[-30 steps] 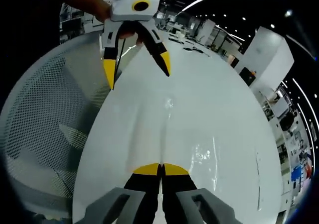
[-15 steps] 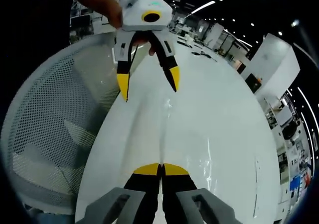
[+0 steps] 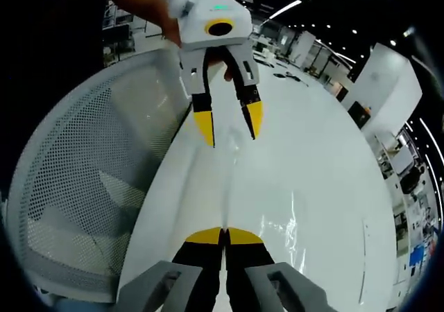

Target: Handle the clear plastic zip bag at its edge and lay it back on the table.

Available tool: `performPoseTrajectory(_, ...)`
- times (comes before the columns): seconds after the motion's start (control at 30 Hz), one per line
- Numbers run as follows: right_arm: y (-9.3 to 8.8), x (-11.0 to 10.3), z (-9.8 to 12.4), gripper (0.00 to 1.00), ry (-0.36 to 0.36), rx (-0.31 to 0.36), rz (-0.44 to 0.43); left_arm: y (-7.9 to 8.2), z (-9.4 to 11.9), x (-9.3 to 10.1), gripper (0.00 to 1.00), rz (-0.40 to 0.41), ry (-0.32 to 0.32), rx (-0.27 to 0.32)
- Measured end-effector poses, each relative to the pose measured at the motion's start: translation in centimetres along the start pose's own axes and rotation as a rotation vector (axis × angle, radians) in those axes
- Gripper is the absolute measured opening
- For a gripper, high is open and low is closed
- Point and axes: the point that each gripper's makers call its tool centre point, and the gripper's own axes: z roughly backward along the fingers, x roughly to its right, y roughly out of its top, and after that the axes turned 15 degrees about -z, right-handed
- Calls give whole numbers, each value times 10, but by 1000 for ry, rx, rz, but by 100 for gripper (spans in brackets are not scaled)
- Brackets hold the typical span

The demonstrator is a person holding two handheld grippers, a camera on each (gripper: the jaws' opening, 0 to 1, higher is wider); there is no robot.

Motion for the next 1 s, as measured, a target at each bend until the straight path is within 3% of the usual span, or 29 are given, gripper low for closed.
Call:
performPoseTrajectory(0.53, 4, -1, 0, 0, 7, 12, -1, -5, 0, 0, 8, -51, -21, -3)
performPoseTrajectory(0.77, 5, 2, 5, 0, 0, 32, -35, 0, 0, -1, 1, -27, -36, 12)
performPoseTrajectory(1.0, 7, 3, 6, 4, -13, 45, -70, 3, -1, 1, 0, -36, -57, 18)
